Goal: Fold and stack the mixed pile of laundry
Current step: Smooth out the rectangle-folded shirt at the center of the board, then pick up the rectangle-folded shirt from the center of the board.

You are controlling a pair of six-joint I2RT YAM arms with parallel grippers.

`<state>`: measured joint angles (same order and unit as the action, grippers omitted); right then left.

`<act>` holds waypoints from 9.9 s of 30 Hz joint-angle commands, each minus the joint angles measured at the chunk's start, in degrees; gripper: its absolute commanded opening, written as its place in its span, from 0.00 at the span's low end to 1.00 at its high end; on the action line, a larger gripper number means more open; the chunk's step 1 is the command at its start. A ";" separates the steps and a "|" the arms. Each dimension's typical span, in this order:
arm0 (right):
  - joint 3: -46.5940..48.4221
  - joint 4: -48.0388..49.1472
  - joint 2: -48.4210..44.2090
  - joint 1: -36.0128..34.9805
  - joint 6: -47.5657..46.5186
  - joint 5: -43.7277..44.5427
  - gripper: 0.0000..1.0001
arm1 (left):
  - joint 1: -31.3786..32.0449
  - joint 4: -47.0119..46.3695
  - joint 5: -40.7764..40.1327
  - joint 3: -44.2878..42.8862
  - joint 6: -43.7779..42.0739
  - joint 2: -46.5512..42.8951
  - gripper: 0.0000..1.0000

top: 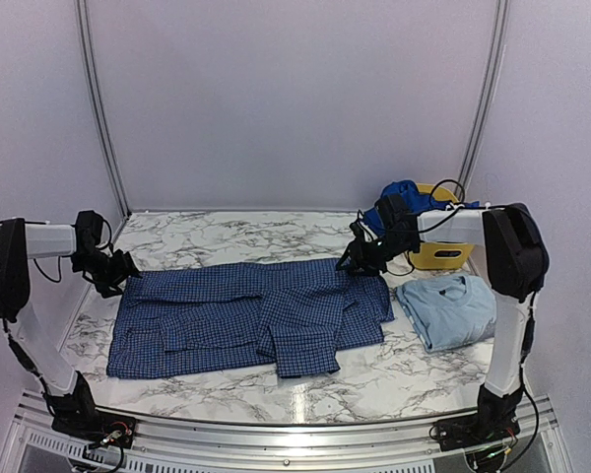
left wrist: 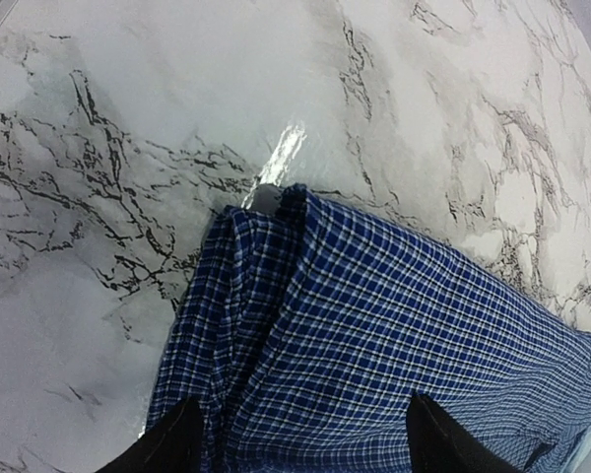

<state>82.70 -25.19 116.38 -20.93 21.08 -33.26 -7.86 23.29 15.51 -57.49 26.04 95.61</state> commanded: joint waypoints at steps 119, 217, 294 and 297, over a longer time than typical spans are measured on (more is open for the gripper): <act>18.87 7.15 12.11 7.49 8.27 -8.23 0.00 | -9.09 -22.41 18.80 -7.54 10.13 15.38 0.00; -24.88 -3.02 -9.51 -4.03 -13.26 -5.05 0.34 | 28.51 5.21 -3.34 1.55 -10.89 -4.18 0.99; -37.19 18.17 -45.03 -5.79 -8.20 0.45 0.54 | 60.16 -6.76 5.88 -36.95 -3.70 2.56 0.00; -39.29 21.07 -52.62 -5.83 -11.79 3.87 0.70 | 60.10 -6.72 6.64 -36.11 -3.48 2.30 0.00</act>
<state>44.18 -10.83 73.06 -27.00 12.88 -33.45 52.71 15.51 20.99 -93.67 22.90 97.84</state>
